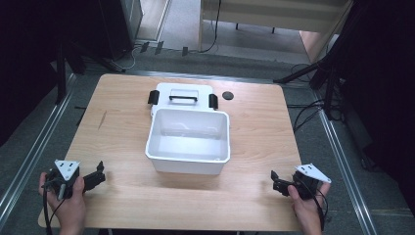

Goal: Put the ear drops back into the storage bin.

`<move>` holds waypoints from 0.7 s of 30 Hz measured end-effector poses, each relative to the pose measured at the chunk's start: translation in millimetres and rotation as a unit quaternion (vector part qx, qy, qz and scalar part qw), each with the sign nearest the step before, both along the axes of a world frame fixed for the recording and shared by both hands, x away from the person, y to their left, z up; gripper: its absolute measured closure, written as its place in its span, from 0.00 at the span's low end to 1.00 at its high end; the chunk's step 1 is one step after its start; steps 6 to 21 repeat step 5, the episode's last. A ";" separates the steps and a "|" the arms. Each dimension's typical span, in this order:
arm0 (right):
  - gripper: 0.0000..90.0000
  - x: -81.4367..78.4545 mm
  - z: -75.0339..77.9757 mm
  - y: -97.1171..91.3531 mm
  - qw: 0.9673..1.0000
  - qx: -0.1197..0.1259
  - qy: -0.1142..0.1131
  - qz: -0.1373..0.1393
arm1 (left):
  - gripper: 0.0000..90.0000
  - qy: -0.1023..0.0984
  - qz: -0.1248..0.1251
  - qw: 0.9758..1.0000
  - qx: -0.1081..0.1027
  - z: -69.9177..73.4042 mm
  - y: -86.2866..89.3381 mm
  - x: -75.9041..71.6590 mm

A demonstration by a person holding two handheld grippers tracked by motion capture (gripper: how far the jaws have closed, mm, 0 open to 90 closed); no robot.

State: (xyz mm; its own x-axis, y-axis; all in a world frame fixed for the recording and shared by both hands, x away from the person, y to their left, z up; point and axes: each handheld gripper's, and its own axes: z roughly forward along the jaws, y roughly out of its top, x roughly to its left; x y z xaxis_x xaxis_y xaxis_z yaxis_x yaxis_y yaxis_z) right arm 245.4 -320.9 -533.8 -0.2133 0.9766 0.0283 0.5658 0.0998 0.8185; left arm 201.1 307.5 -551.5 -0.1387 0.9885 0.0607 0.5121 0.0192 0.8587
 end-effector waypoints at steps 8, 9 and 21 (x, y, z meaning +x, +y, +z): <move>0.00 -9.6 -9.7 -7.7 0.999 0.029 -0.020 -0.019 | 0.00 0.002 0.000 1.000 0.002 0.1 -0.2 -0.1; 0.00 -9.6 -9.7 -7.7 0.999 0.029 -0.020 -0.019 | 0.00 0.002 0.000 1.000 0.002 0.1 -0.2 -0.1; 0.00 -9.6 -9.7 -7.7 0.999 0.029 -0.020 -0.019 | 0.00 0.002 0.000 1.000 0.002 0.1 -0.2 -0.1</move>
